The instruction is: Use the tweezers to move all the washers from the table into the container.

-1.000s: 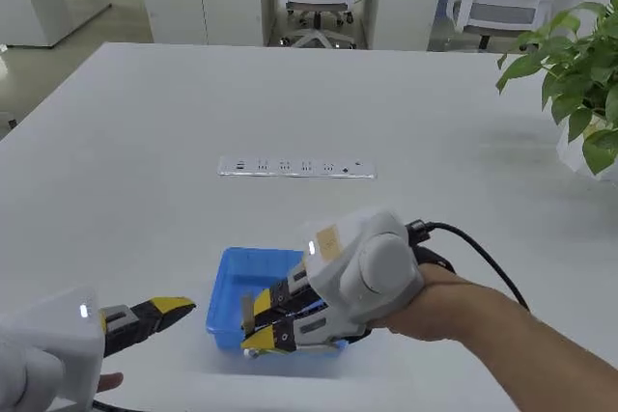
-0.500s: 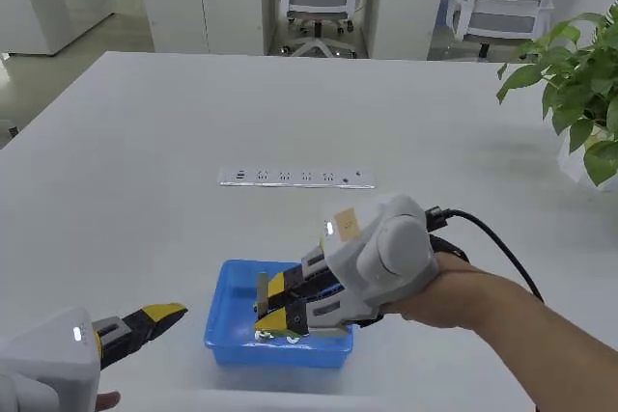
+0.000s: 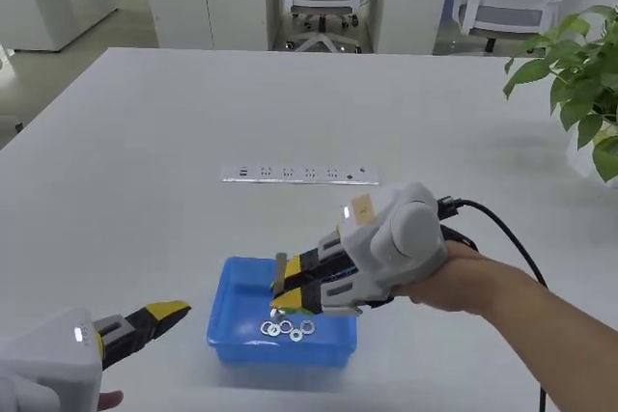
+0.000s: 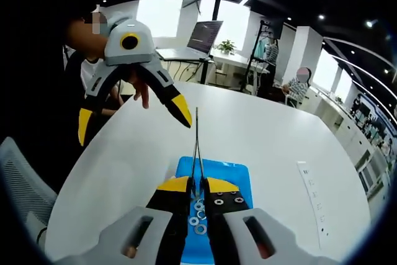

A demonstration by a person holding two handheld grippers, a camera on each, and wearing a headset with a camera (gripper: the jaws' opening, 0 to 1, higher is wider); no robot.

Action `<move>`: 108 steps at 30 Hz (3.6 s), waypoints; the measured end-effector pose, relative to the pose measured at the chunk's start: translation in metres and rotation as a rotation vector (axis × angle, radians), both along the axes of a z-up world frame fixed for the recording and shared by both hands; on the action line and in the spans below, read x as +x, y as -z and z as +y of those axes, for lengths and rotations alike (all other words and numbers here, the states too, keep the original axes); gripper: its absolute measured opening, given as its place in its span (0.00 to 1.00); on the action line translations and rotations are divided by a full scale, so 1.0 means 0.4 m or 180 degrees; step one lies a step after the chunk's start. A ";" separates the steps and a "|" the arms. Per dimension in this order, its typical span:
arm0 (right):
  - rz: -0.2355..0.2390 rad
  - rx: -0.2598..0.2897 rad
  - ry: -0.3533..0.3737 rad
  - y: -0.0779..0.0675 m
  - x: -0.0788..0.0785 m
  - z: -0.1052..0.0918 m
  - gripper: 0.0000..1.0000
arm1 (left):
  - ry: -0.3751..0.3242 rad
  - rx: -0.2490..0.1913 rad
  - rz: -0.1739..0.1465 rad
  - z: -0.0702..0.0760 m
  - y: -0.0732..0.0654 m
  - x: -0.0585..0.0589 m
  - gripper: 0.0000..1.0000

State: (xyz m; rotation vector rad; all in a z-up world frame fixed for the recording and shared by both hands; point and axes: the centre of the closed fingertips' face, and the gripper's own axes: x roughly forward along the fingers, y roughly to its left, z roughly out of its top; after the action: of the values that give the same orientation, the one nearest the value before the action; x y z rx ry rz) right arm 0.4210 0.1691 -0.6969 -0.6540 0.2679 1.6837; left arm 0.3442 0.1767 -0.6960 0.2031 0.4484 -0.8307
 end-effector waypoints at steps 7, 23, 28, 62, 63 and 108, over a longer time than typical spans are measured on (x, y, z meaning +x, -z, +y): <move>-0.0003 -0.0009 0.0060 0.022 0.028 -0.003 0.09 | -0.0001 -0.0009 0.0007 0.005 0.002 0.008 0.99; 0.0017 -0.0074 0.0164 0.085 0.077 -0.014 0.09 | -0.0002 -0.0010 0.0032 0.003 -0.003 0.022 0.98; 0.0058 -0.0087 0.0190 0.104 0.086 -0.017 0.09 | -0.0004 -0.0006 0.0036 0.002 -0.004 0.028 0.97; 0.0127 -0.0152 0.0210 0.176 0.092 -0.027 0.10 | 0.0318 0.0173 -0.0032 -0.022 -0.013 0.187 0.54; 0.0127 -0.0151 0.0210 0.176 0.092 -0.027 0.10 | 0.0348 0.0208 -0.0051 -0.024 -0.012 0.196 0.50; 0.0028 -0.0217 0.0152 0.178 0.089 -0.030 0.12 | 0.1069 0.0570 -0.0292 -0.128 -0.006 0.267 0.05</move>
State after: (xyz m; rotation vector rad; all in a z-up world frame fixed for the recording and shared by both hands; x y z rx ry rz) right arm 0.4566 0.1570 -0.7682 -0.6859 0.3460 1.6379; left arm 0.4511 0.1254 -0.6935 0.4900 0.4078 -1.1052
